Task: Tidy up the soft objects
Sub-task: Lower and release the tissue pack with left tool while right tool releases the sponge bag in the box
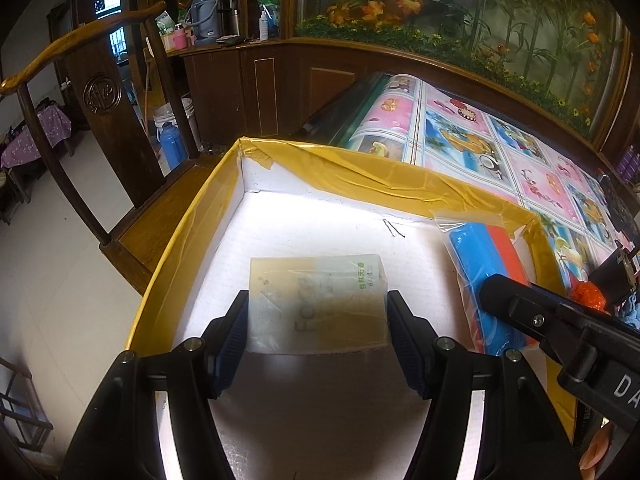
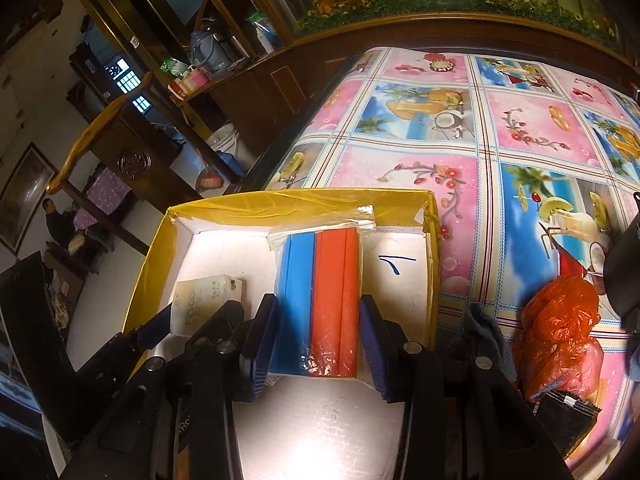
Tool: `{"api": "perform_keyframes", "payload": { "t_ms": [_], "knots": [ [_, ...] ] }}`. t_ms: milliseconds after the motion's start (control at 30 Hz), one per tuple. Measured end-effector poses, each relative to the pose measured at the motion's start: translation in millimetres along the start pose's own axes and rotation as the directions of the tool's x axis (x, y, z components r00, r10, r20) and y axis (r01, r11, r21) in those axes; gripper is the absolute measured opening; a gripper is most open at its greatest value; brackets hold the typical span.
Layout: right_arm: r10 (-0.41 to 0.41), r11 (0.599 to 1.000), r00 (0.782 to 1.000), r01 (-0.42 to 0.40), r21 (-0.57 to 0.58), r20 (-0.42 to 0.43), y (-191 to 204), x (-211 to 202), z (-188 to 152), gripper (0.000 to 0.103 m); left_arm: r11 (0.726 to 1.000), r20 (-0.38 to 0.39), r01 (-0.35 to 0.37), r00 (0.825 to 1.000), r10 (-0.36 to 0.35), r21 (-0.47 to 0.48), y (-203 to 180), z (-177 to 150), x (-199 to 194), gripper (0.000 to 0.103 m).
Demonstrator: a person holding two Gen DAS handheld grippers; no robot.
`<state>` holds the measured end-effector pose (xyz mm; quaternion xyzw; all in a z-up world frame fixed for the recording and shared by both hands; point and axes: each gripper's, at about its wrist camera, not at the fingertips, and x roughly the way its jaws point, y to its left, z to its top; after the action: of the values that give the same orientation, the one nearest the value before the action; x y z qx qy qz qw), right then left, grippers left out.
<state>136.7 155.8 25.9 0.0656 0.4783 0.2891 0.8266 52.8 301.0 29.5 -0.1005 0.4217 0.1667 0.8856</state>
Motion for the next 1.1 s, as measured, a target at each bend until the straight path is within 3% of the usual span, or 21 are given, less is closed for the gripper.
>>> {"api": "perform_keyframes", "payload": {
  "t_ms": [167,467,667,1100],
  "knots": [
    [-0.008,1.000,1.000,0.008,-0.010,-0.005,1,0,0,0.046,1.000,-0.001,0.013,1.000,-0.013,-0.009,-1,0,0,0.073],
    [-0.001,1.000,1.000,0.001,-0.016,-0.003,2,-2,0,0.049,1.000,0.007,0.001,1.000,-0.001,-0.002,-3,0,-2,0.074],
    [0.008,1.000,1.000,-0.008,-0.027,0.023,6,-8,-1,0.052,1.000,0.064,-0.022,0.998,0.023,-0.014,-1,2,-13,0.077],
    [0.062,0.998,0.998,-0.062,-0.005,0.030,7,-30,2,0.052,0.998,0.081,0.016,0.997,-0.012,-0.056,5,8,-25,0.082]
  ]
}}
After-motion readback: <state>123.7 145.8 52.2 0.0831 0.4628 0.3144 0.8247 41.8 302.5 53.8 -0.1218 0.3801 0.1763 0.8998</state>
